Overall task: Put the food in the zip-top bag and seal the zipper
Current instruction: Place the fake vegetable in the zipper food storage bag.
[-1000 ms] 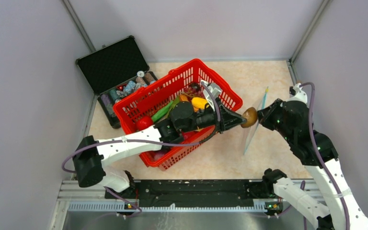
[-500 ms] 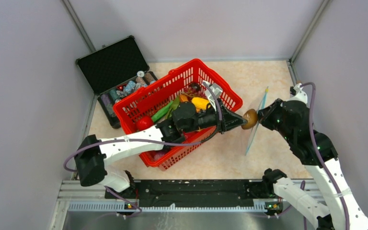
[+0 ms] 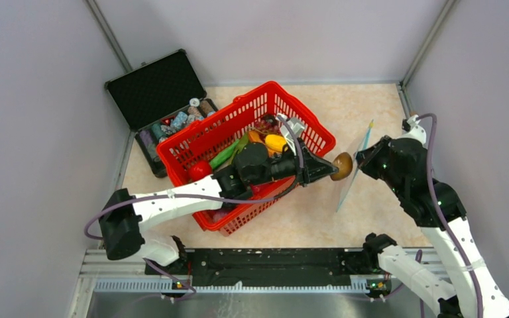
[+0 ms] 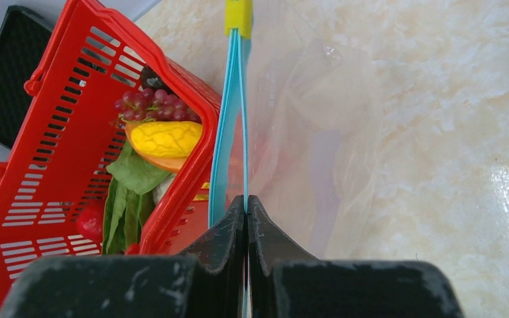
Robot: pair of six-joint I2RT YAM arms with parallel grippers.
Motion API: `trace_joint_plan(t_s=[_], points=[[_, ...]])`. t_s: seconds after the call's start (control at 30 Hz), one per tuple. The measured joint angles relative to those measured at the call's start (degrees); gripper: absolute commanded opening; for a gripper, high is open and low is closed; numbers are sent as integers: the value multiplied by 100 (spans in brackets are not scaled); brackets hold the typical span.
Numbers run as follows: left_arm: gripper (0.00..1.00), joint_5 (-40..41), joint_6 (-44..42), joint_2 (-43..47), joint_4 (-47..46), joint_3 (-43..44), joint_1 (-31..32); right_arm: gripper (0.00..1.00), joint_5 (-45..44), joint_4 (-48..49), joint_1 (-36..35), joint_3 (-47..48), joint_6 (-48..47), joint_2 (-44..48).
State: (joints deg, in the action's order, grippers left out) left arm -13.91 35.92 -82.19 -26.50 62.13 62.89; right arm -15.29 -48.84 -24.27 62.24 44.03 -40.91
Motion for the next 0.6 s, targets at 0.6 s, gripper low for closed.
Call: trace_joint_plan(t_s=[0.6], points=[[0, -409, 299, 85, -575, -90, 2, 0, -101, 55, 2, -87, 70, -90]])
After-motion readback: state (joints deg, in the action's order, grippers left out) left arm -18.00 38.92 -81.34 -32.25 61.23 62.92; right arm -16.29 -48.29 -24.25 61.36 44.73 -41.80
